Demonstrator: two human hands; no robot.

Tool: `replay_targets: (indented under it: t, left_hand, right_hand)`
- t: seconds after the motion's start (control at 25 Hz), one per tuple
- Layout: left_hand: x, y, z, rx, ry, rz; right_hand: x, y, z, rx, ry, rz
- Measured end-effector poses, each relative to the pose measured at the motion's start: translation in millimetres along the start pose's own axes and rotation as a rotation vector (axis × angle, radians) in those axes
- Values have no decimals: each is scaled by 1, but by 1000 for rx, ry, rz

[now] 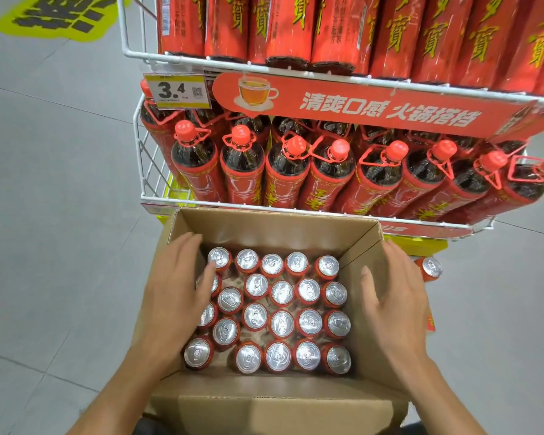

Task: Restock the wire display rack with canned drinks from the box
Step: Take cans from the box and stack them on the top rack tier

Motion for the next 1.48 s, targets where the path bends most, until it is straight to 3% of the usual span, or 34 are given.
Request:
replay_targets:
  t: [0.08,0.16,0.28,0.4,0.52,0.8,1.16,1.48]
  left_hand:
    - [-22,14,7,-182,-69,36]
    - [-59,15,15,-267,-247,103]
    - [-117,-3,26,-267,-513,208]
    - [-158,-26,35,-185,-603,232]
    - [-181,-38,42,-179,-580,277]
    - [-198,-54,48,-177,-414,271]
    - [-201,-45,45,-101,-422,348]
    - [-196,-44,42,-47,-362,171]
  right_hand:
    - [-16,-12,1,106,-62,-39]
    - [-45,-15,6,106,-219,-109]
    - [-98,-8,19,82,-445,-274]
    - [-151,5,29,78,-569,-392]
    - [-189,17,29,64,-597,-413]
    - [-213,29,29,122,-384,-492]
    - [-215,25,22,136,-354,-558]
    - [-208,28,26,62,-340,-467]
Point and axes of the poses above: each hand's wrist, its own z-axis towards the middle knuckle, its own x-axis out of the back of the hand, y = z × x, the point moved 3 cm from there along z, towards the middle knuckle, and after that the axes turned 8 degrees about -x, right-handed, at the moved point
